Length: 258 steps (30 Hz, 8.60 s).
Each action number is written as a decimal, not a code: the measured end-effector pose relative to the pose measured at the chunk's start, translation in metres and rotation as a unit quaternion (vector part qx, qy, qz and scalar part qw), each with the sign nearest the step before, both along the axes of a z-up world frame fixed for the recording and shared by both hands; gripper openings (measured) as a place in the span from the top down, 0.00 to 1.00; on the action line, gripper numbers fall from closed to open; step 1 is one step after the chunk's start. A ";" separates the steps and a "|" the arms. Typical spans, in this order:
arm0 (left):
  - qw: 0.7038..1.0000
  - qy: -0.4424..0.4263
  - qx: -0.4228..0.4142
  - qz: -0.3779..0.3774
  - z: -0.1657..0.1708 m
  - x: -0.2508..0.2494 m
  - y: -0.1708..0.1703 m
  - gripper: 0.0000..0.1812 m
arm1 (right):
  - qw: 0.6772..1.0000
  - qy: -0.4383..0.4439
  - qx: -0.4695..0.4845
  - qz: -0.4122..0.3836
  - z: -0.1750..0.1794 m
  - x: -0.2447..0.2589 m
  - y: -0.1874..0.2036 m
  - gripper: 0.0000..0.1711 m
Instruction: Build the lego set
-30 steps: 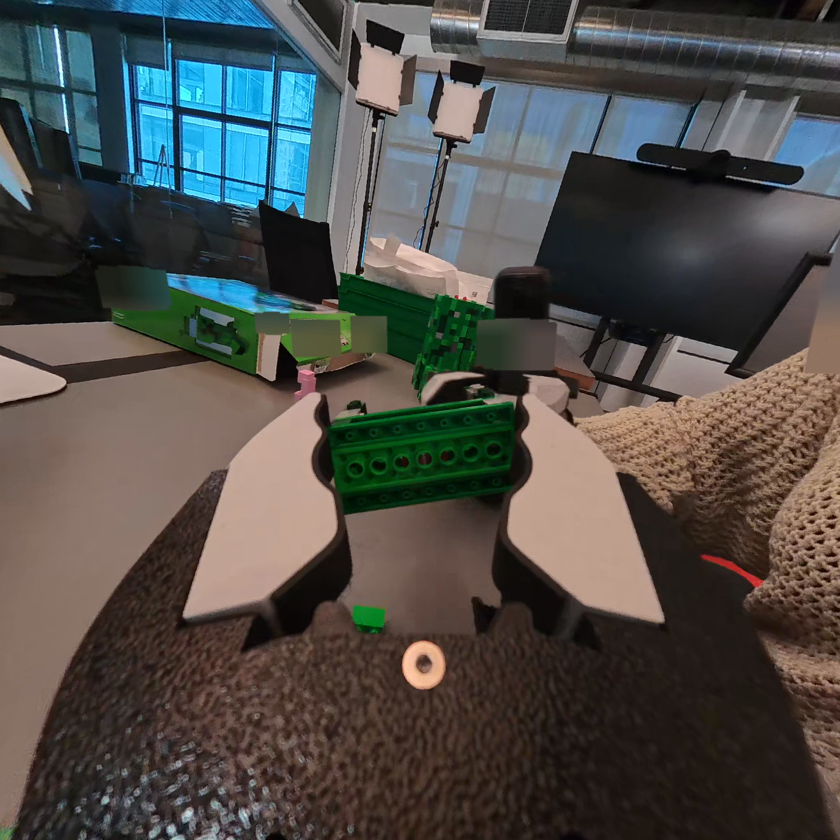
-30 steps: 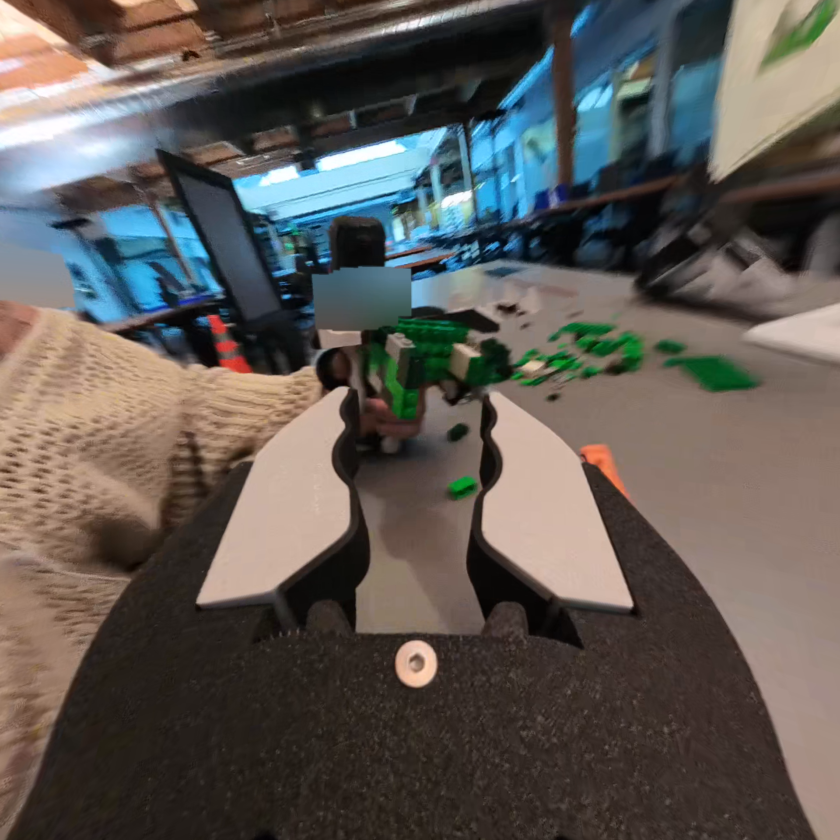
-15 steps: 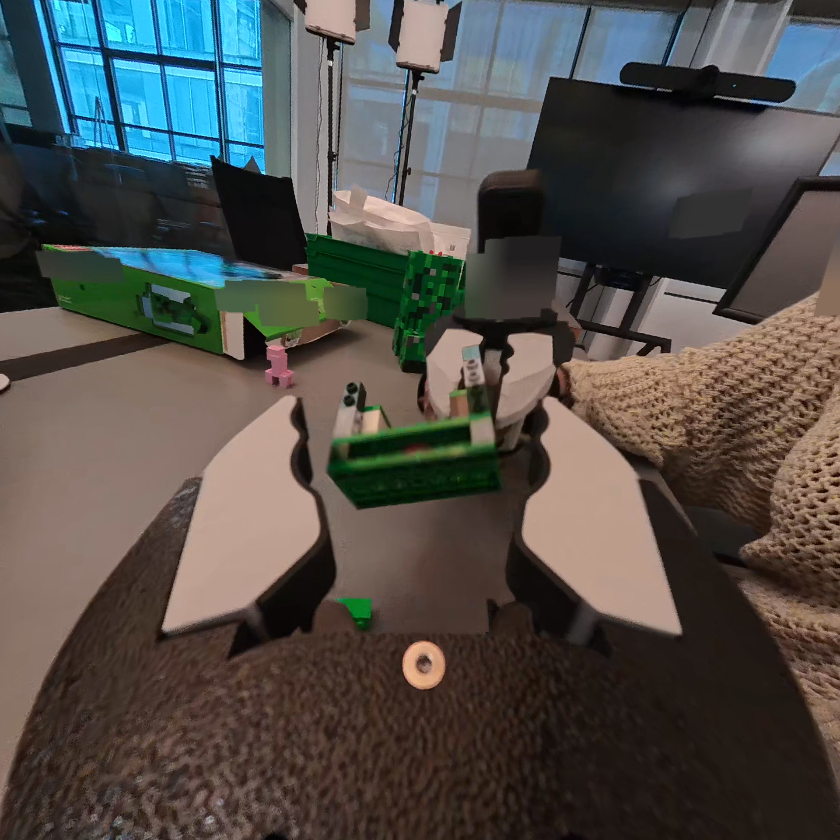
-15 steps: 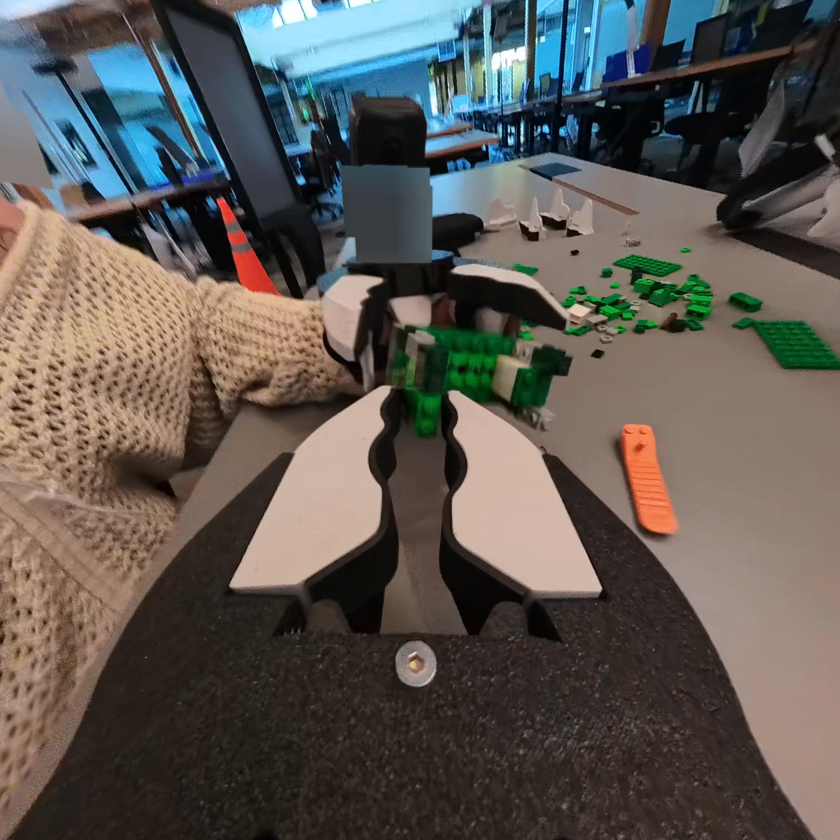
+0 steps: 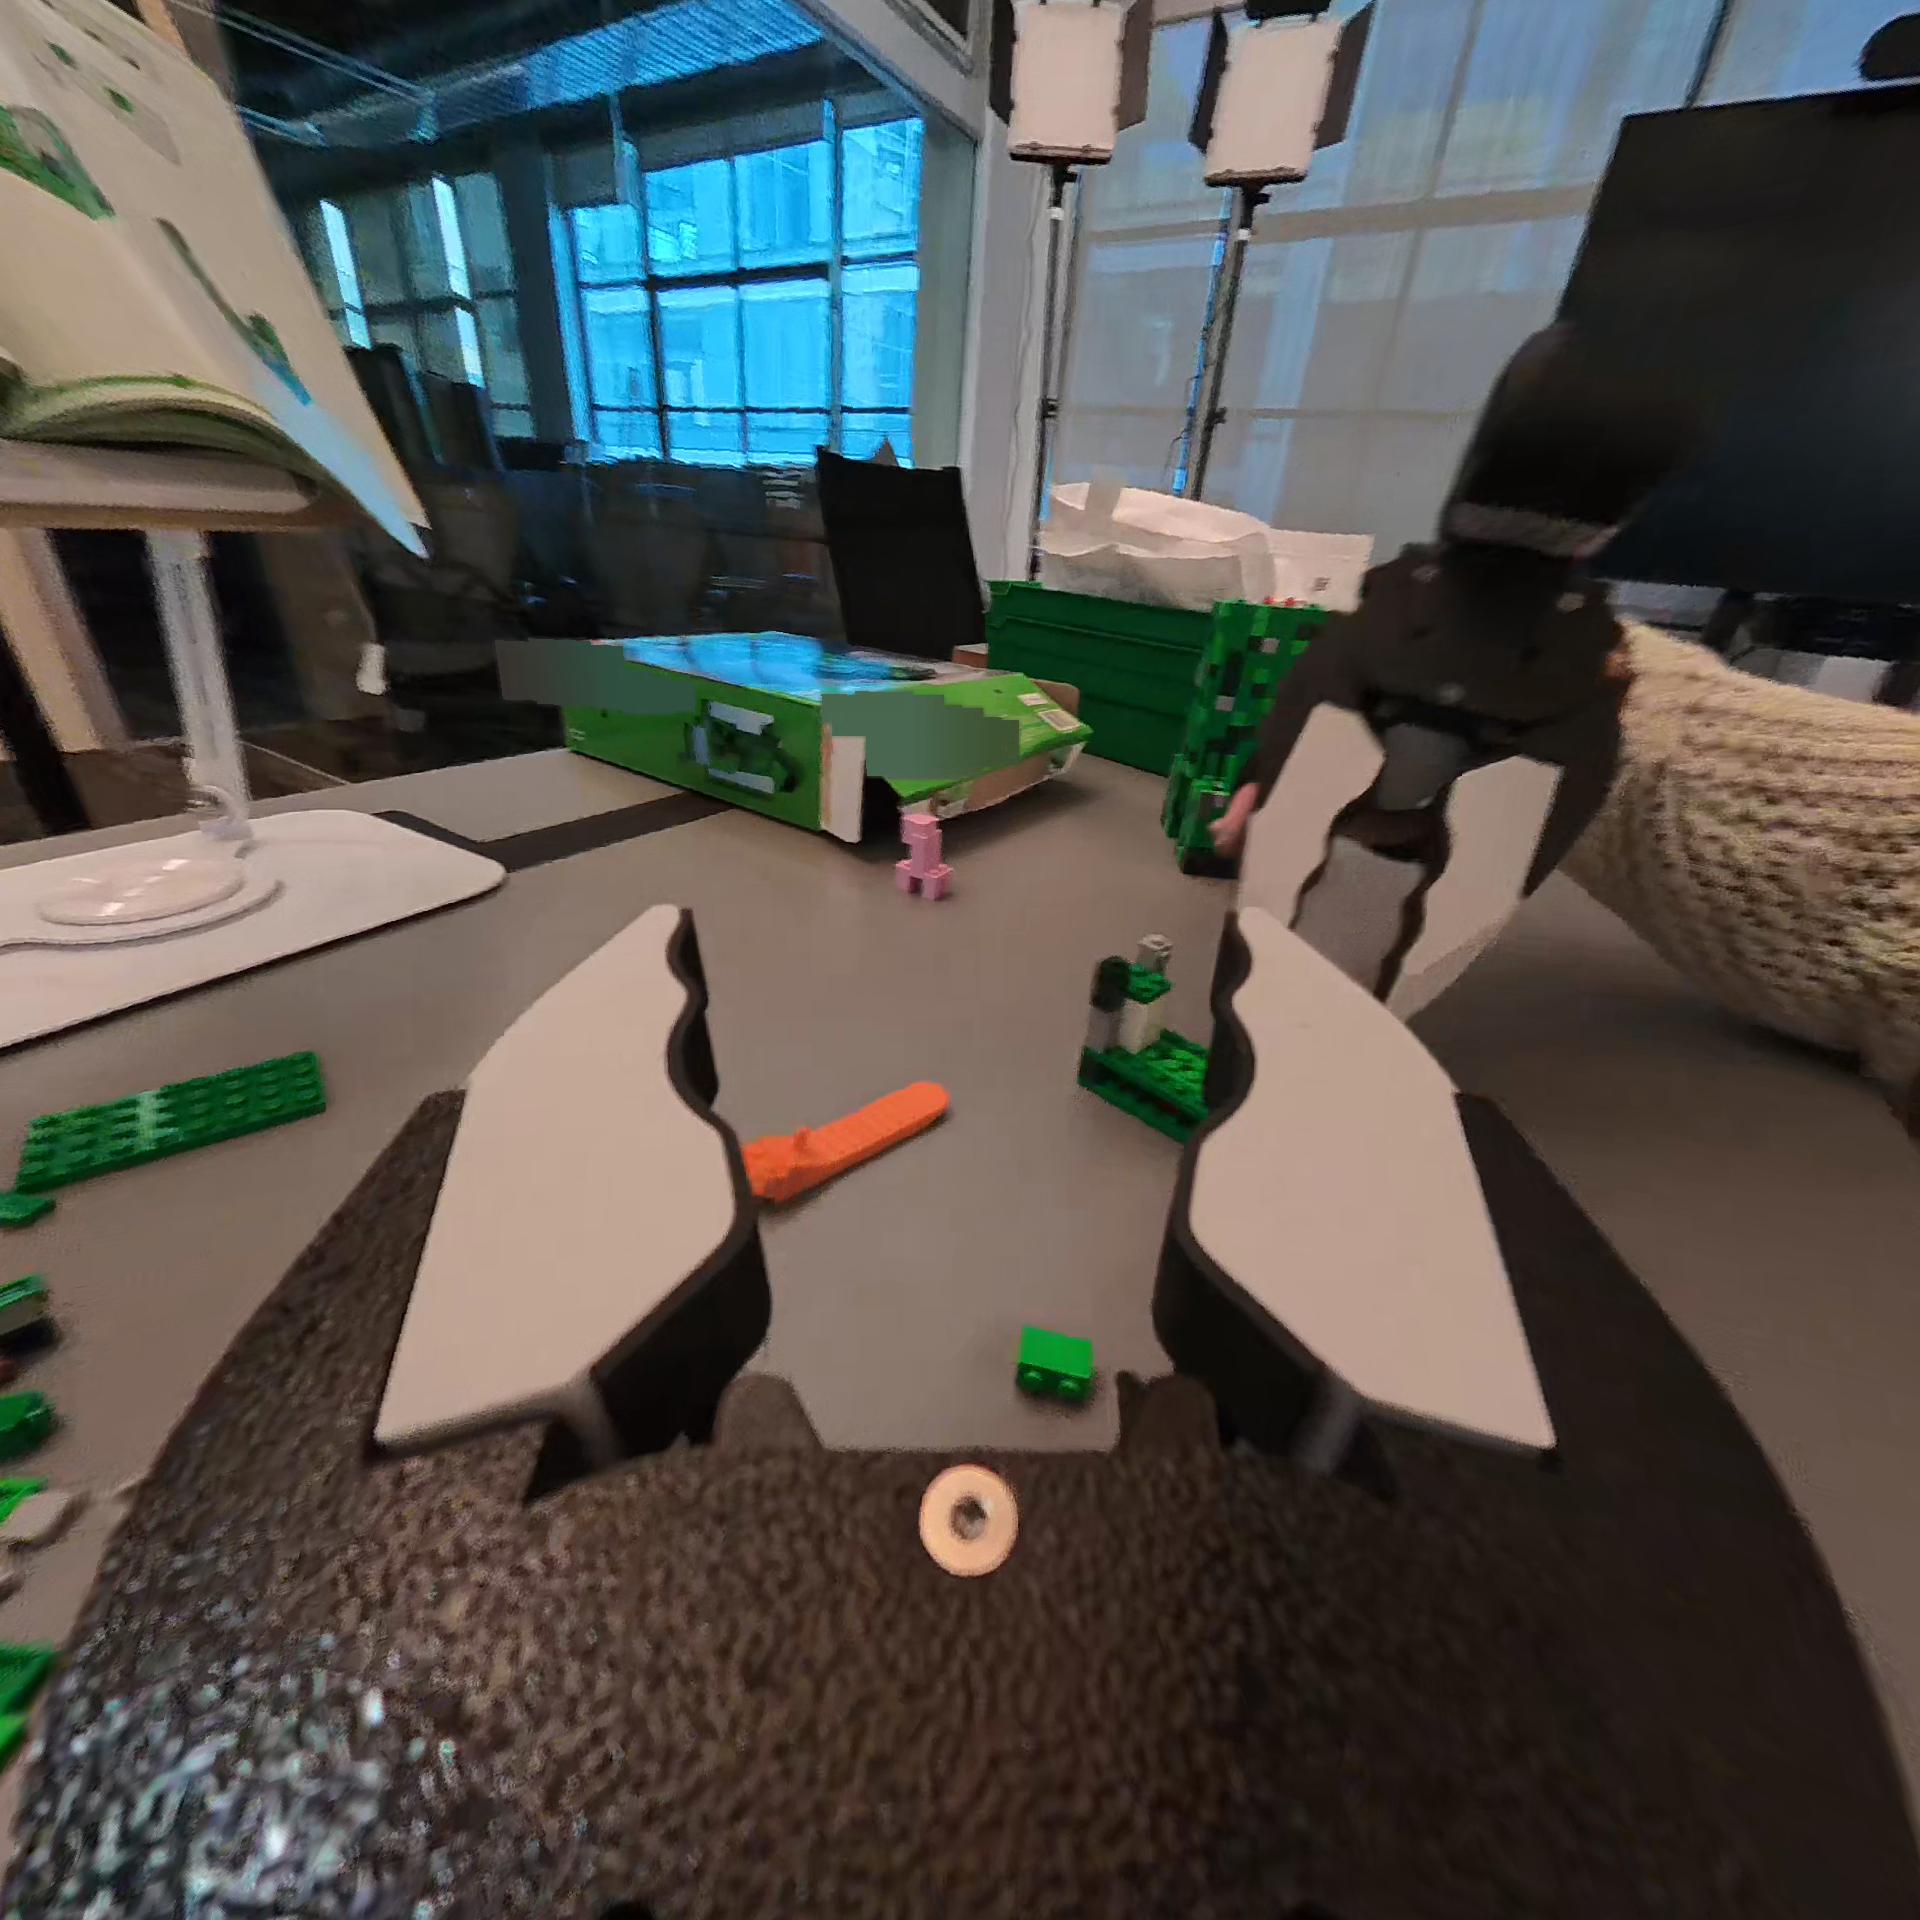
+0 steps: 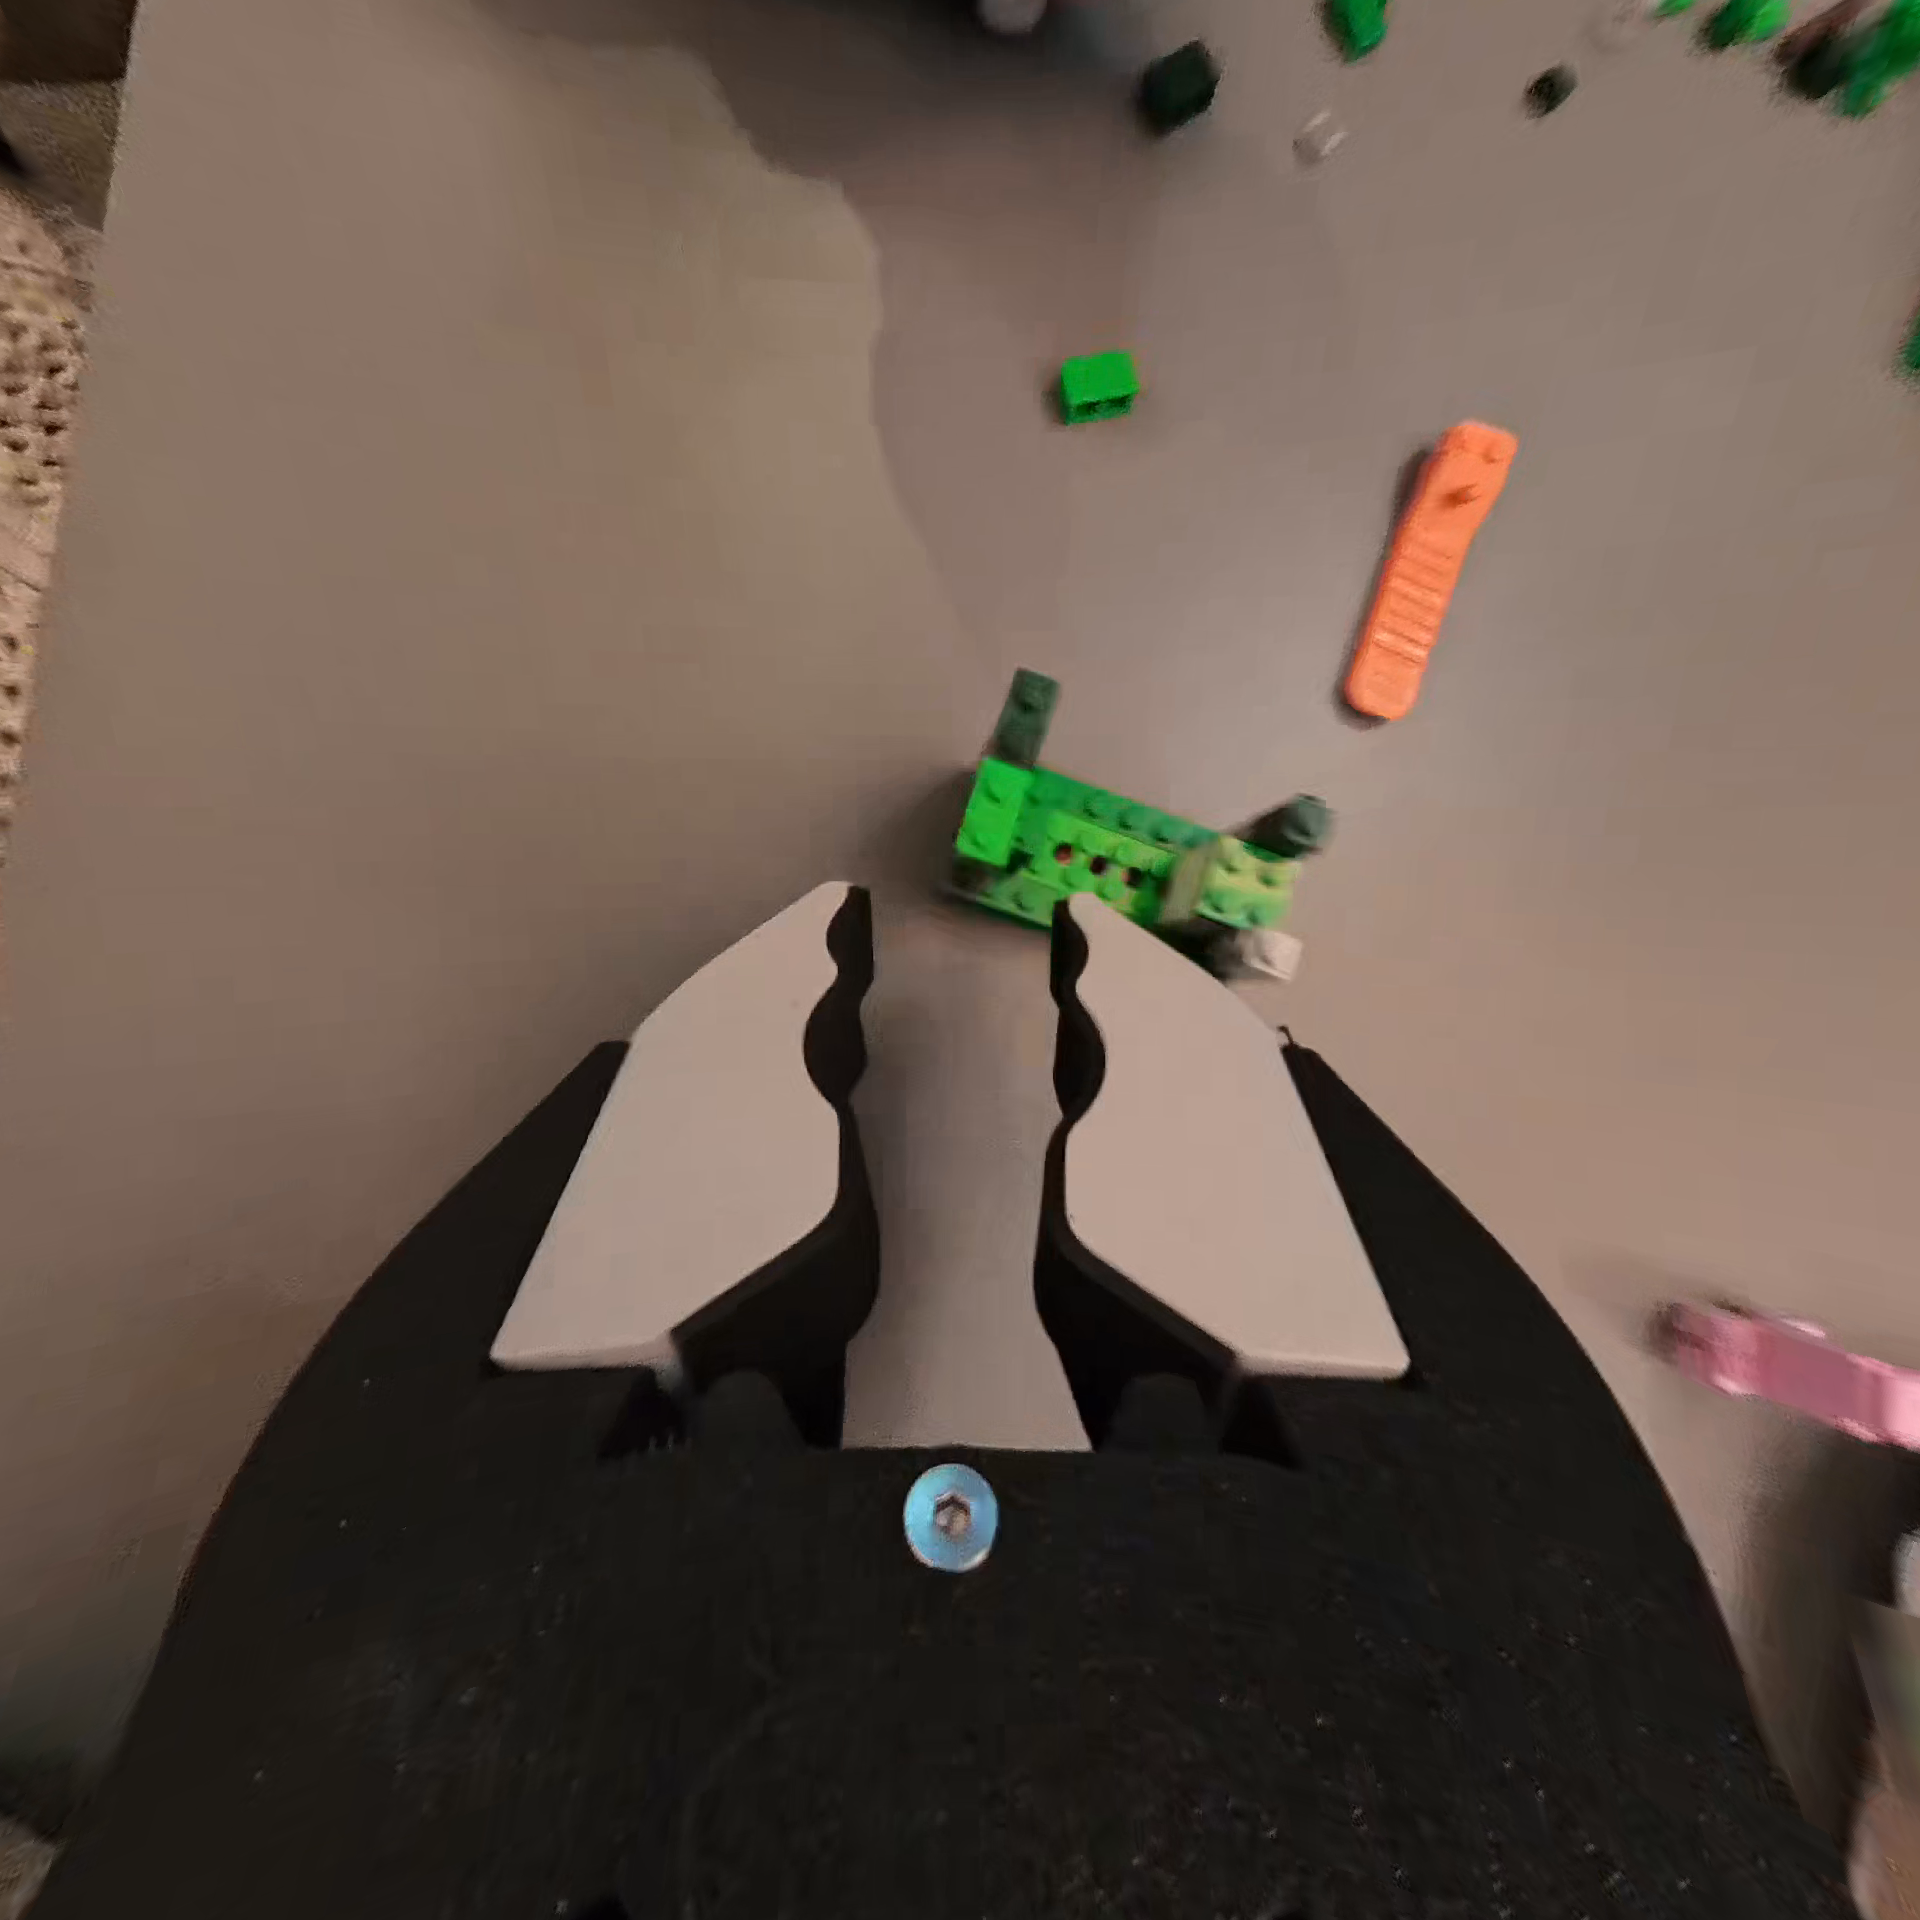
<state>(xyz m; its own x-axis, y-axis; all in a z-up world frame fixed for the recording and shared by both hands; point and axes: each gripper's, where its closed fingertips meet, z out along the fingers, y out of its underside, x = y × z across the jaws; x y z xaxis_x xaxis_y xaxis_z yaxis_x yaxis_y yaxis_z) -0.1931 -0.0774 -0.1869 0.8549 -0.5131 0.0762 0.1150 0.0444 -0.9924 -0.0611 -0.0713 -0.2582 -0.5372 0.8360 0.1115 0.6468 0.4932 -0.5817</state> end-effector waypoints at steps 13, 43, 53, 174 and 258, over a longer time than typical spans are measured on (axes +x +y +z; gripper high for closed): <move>0.986 0.037 0.042 0.160 0.007 -0.046 0.005 0.61 | 0.763 0.541 -0.089 -0.343 0.085 -0.004 0.131 0.86; 0.981 0.058 0.037 0.179 0.003 -0.047 0.006 0.72 | 0.792 0.519 0.021 -0.321 0.074 -0.010 0.123 0.91; 0.981 0.059 0.034 0.183 0.002 -0.049 0.006 0.73 | 0.794 0.517 0.024 -0.319 0.074 -0.010 0.122 0.92; 0.940 0.316 -0.110 0.066 -0.070 -0.015 -0.002 0.94 | 0.987 0.137 -0.018 -0.086 -0.029 -0.008 0.040 1.00; 0.911 0.347 -0.216 -0.052 -0.097 0.004 -0.031 0.82 | 0.922 0.165 -0.077 -0.340 -0.016 -0.006 0.072 0.67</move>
